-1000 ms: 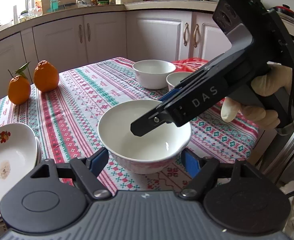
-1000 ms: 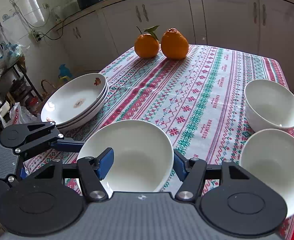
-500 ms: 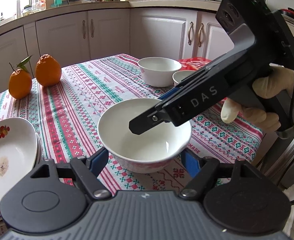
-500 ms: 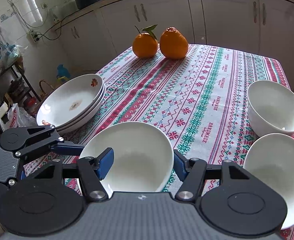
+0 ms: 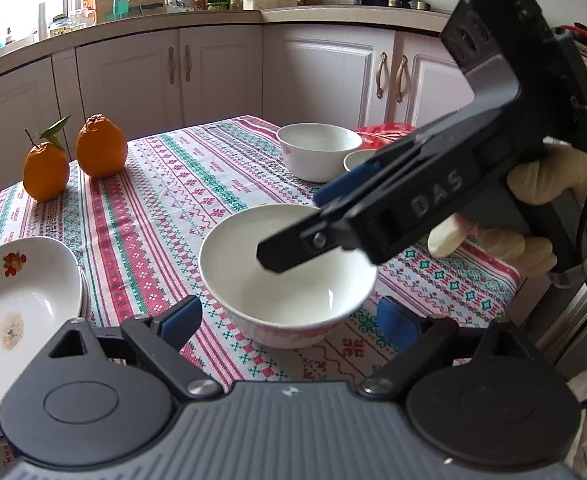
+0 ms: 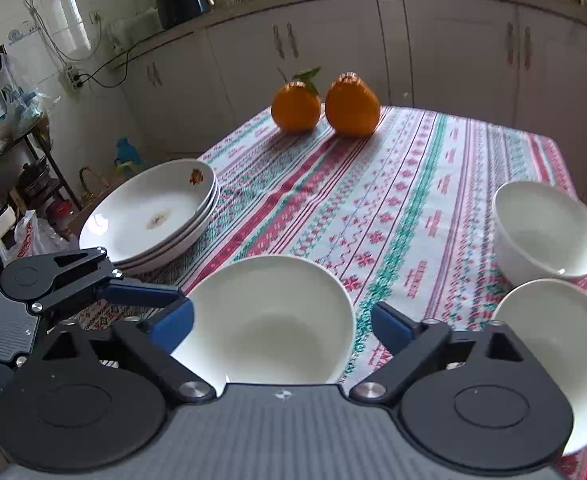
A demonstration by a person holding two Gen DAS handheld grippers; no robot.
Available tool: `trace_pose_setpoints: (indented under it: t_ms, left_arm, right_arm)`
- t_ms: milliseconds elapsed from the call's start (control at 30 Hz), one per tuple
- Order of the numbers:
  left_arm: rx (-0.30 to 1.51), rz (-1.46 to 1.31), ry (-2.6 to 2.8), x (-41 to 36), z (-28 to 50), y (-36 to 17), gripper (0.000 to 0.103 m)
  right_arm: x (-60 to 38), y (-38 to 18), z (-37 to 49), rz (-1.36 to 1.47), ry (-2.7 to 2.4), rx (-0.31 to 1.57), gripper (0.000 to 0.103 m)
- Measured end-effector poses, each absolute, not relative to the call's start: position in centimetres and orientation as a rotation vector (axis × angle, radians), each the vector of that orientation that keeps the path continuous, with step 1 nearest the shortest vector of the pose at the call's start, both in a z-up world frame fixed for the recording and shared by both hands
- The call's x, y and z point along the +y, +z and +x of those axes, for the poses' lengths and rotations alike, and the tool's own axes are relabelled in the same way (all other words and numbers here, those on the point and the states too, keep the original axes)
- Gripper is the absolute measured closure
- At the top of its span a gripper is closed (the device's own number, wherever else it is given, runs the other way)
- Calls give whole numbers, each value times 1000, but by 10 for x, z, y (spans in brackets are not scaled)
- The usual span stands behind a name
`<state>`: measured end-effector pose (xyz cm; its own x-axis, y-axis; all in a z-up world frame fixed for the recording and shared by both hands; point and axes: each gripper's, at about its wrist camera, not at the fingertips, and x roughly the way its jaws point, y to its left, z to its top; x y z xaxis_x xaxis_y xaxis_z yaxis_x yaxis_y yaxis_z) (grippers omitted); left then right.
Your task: Organize plates and bowls
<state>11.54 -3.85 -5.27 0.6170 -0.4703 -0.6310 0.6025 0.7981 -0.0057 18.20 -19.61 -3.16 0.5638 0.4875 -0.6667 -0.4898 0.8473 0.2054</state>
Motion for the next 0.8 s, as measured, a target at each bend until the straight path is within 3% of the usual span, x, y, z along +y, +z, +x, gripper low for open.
trace_pose_setpoints:
  t_ms: [500, 800]
  left_arm:
    - [527, 358, -678, -59, 97, -19, 5]
    - [599, 294, -691, -85, 120, -3, 5]
  right_arm:
    - [-251, -5, 127, -40, 387, 626, 0]
    - [-296, -17, 103, -26, 259, 616, 0]
